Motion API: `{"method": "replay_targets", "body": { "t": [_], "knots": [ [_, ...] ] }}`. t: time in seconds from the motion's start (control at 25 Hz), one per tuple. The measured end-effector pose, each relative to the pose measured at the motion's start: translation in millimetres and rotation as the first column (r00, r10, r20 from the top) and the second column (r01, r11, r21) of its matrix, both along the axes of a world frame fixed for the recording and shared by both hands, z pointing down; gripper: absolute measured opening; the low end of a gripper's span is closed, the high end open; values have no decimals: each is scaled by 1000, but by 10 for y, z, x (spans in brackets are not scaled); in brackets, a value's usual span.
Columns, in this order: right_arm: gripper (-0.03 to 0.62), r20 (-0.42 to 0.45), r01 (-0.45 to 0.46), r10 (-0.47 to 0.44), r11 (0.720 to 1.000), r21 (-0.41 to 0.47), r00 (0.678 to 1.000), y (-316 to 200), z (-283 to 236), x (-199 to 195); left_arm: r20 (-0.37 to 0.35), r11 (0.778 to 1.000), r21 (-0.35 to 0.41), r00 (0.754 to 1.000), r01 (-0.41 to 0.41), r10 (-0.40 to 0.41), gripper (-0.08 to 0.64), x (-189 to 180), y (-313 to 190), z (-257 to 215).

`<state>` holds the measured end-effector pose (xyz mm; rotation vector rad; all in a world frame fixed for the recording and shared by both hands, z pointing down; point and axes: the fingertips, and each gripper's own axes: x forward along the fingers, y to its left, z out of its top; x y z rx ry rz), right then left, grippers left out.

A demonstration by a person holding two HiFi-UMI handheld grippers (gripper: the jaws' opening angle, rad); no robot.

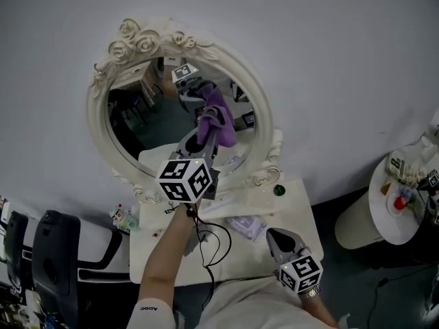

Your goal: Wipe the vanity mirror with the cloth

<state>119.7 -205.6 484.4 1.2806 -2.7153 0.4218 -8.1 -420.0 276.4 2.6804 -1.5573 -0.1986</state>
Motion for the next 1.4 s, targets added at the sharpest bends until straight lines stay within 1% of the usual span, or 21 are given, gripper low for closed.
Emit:
{"method": "replay_targets", "body": {
  "t": [0.16,0.28,0.4,0.56,0.68,0.84,1.0,1.12,1.28,1.4],
  "knots": [
    [6,0,-111,111,994,-7,994,45,7,295,10,996,-21,996,-88,88,66,485,-126,97],
    [6,-5,-163,163,987,-12,987,89,30,406,14,991,-35,991,-130,130,66,730,-189,167],
    [6,-12,-193,193,981,-18,981,121,45,430,15,991,-43,992,-128,129,66,741,-252,220],
    [6,-14,-202,202,979,-26,979,137,52,349,29,992,-55,993,-111,113,66,549,-303,260],
    [6,-16,-183,182,983,-25,983,102,39,185,41,993,-62,994,-98,100,66,358,-310,298],
    [6,-16,-111,110,994,-20,994,58,-12,-162,53,995,-80,997,-60,64,66,-38,-278,355],
    [6,-9,-43,43,999,-23,999,-40,-34,-473,60,997,-78,998,14,-10,67,-544,-207,359],
    [6,-3,12,-12,1000,-21,1000,-92,-37,-711,67,994,-78,995,80,-75,67,-964,-131,372],
    [6,1,95,-95,995,-23,995,-147,-22,-1015,78,979,-83,981,185,-179,67,-1558,-31,397],
    [6,2,150,-150,988,-24,989,-175,-19,-1205,99,957,-84,958,276,-268,66,-1999,42,437]
  ]
}}
